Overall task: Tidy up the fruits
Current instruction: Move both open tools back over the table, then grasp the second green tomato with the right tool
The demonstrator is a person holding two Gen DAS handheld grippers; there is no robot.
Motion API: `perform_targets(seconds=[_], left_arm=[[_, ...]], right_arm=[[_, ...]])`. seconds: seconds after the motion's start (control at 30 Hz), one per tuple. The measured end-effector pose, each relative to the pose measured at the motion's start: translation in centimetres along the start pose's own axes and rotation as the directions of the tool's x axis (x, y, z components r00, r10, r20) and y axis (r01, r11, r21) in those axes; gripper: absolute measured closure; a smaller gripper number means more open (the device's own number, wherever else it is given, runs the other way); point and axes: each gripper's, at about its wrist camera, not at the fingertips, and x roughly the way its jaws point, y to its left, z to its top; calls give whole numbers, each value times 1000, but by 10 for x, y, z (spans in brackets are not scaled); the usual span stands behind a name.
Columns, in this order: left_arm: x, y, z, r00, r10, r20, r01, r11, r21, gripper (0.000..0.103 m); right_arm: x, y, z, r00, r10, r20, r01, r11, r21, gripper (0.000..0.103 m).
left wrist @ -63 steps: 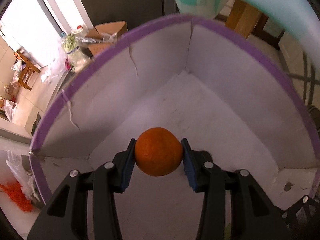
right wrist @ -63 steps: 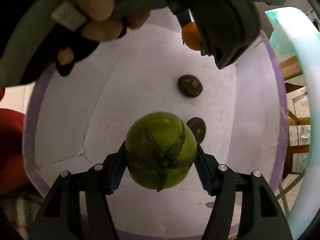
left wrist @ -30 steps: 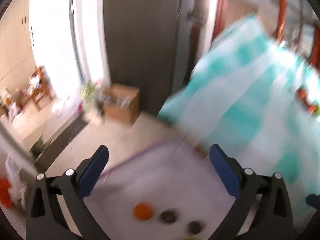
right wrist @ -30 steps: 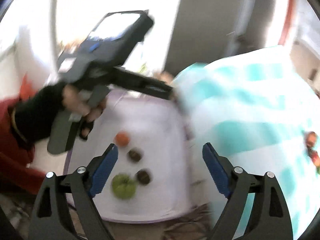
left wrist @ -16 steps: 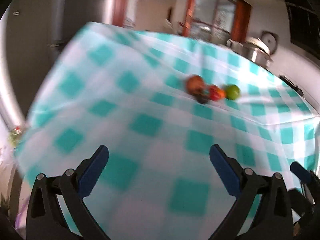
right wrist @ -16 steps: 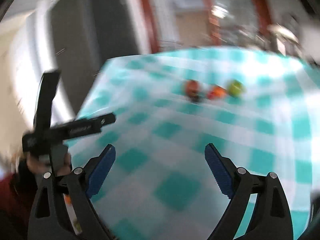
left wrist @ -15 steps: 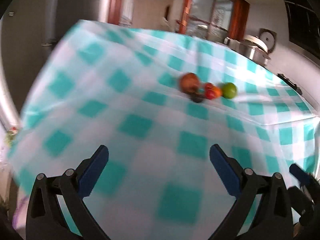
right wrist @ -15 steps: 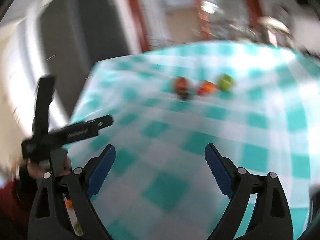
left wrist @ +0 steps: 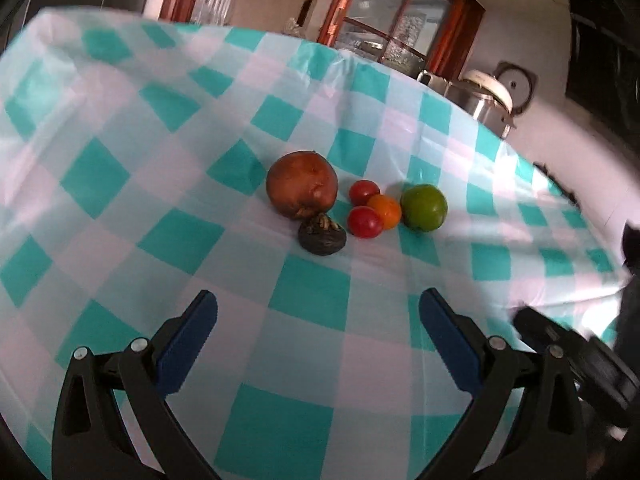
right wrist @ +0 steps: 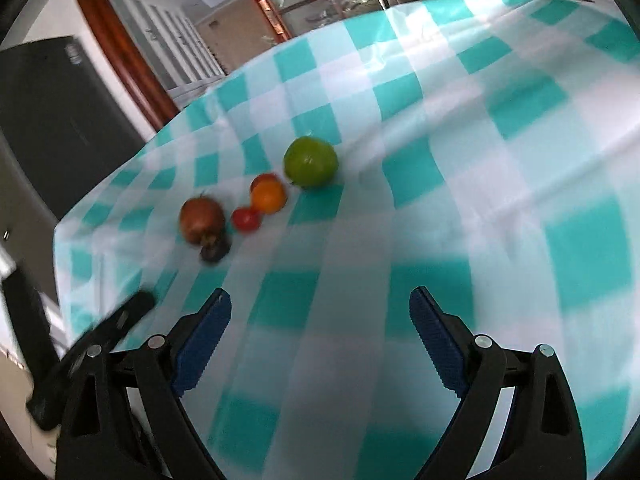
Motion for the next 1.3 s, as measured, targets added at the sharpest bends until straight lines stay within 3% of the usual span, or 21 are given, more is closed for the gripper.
perform_targets(seconds=[0.1,0.43,0.53,0.57,0.6,0.63,0.77,0.9,1.03,1.13,1.23,1.3], left_arm=[[-4,8,-1,999,-39,26,40,998,-40,2],[-6,5,-1,999,-24,43,25,999,-35,2],[-6,7,-1,999,-28,47,30,999,-42,2],[-6,7,-1,999,-28,47,30,999,-43,2],[-6,7,-1,998,-29,46,31,999,-43,2],[-6,7,-1,999,-28,44,30,999,-45,2],[-5,10,-1,999,-17,36,19,998,-55,2],[-3,2,-1,1000,-19,14,19,1000,-11,2],[2,-15,-4,1000,-15,-19,16,996,87,2],[19,-46,-2,998,-18,-59,33,967,254,3],[42,-81,10,999,31,-33,-14,907,421,6],[68,-100,19,996,72,-60,-29,845,534,15]], right_arm=[[34,-1,25,1000,-9,-5,9,999,35,15],[128,7,88,999,-31,-43,38,988,149,15],[141,16,95,997,-66,-45,71,991,117,14],[143,20,96,996,-74,-44,78,992,96,15],[145,22,95,996,-75,-52,79,994,80,31],[146,22,94,994,-88,-62,92,993,71,40],[121,2,80,999,-31,-41,37,986,161,41],[76,-23,52,998,-56,11,51,962,267,41],[35,-34,24,993,-98,71,73,953,293,40],[25,-37,23,981,-126,147,77,950,302,40],[22,-37,23,975,-127,180,67,950,306,40],[20,-37,23,973,-129,190,66,950,305,40]])
